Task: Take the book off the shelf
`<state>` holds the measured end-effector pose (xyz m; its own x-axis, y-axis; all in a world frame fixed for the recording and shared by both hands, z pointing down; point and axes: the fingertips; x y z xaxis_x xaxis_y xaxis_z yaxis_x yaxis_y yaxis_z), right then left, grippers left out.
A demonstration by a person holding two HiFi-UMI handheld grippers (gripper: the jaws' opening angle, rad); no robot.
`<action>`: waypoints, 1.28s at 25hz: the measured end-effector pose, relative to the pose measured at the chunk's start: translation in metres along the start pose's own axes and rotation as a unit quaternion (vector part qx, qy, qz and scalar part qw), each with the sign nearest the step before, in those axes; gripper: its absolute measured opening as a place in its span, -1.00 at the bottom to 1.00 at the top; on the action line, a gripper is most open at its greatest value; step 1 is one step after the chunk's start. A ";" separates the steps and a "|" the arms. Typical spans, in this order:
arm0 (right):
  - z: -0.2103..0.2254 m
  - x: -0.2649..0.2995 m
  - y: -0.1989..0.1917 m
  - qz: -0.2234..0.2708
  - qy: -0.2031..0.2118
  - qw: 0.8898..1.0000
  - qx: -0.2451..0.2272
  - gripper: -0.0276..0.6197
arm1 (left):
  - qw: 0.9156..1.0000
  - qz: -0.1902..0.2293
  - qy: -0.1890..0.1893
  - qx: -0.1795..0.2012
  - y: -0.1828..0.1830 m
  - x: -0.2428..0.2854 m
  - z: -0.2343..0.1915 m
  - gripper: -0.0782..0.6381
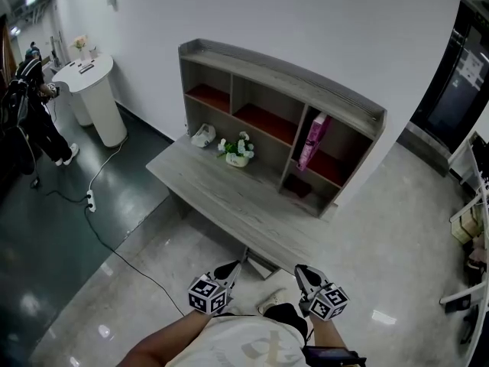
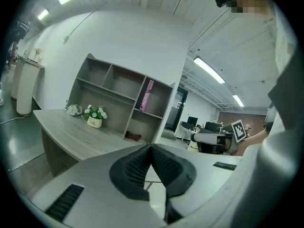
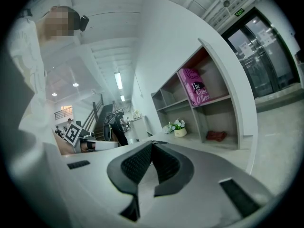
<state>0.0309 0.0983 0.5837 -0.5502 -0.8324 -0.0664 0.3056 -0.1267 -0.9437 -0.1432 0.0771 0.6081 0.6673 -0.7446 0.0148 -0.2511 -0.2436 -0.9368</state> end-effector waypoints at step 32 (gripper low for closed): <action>0.053 0.095 -0.005 -0.021 0.031 0.999 0.000 -0.90 | 1.000 -0.006 0.016 -0.005 0.016 0.065 -0.053 -0.78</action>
<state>0.0185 -0.0087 0.5990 -0.6100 -0.7910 -0.0468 0.2804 -0.1603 -0.9464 -0.1413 -0.0080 0.6130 0.6472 -0.7614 0.0385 -0.2499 -0.2596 -0.9328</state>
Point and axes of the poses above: the fingertips, and each gripper's own axes: x forward along the fingers, z to its right, y out of its top, and after that the axes turned 14 degrees about z, right-handed
